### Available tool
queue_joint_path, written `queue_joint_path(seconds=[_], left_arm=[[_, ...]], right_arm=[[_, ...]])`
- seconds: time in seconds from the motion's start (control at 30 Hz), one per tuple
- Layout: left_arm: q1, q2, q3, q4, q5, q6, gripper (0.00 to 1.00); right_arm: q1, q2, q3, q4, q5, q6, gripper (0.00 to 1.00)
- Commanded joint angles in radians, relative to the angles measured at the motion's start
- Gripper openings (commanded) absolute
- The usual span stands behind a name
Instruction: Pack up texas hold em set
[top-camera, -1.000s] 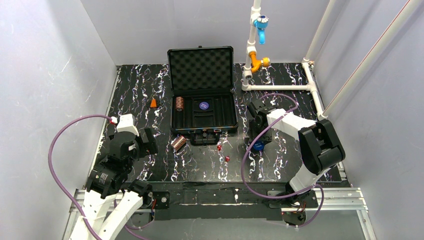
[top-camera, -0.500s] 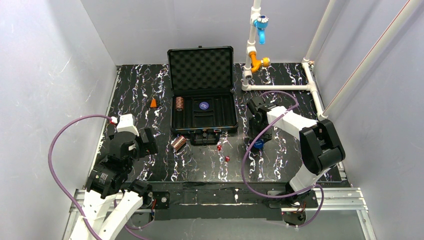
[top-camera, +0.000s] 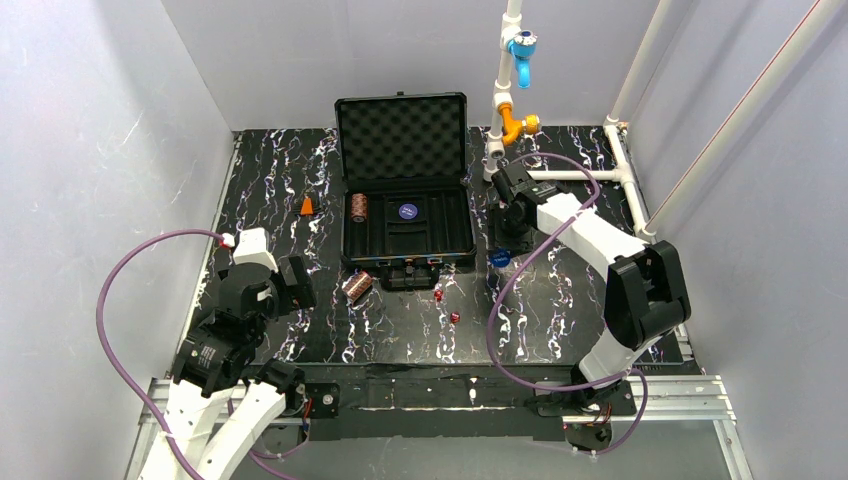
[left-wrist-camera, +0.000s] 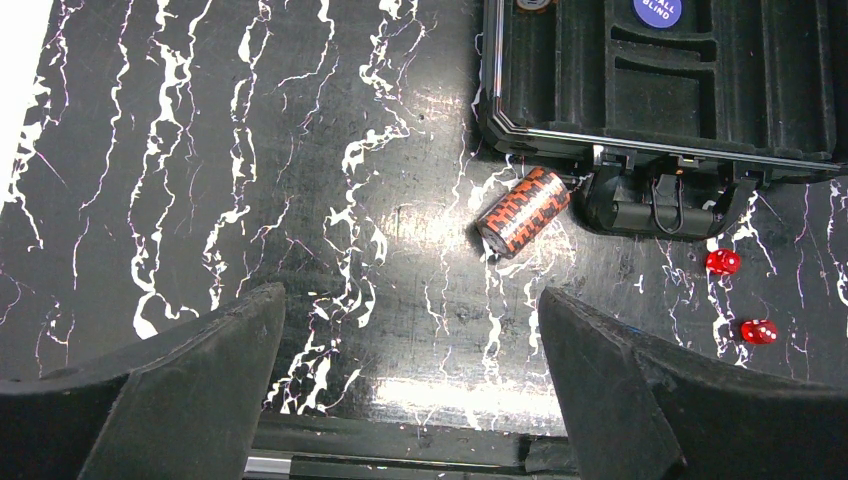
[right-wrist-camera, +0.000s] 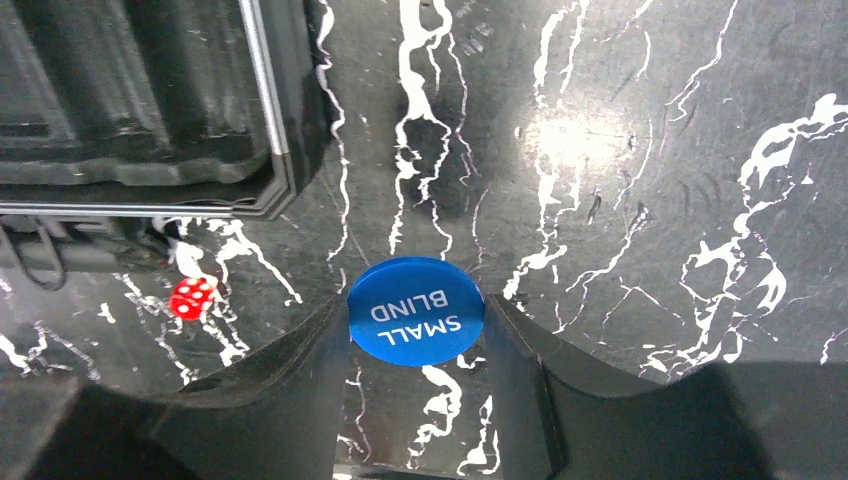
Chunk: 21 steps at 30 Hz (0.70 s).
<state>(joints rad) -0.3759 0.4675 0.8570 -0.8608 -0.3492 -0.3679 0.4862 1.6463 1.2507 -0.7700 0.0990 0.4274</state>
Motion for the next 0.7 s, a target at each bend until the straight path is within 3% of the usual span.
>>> queue_joint_path(seconds=[0.0,0.67], left_arm=[[0.005,-0.006,-0.010,-0.003,-0.024,-0.002,0.98],[0.004,-0.006,-0.010,-0.003,-0.022,-0.002,0.98]], right_arm=[[0.000,-0.004,0.090,-0.007,-0.071,0.010,0.50],[0.053,0.096,0.233,0.143,-0.238,0.133,0.50]])
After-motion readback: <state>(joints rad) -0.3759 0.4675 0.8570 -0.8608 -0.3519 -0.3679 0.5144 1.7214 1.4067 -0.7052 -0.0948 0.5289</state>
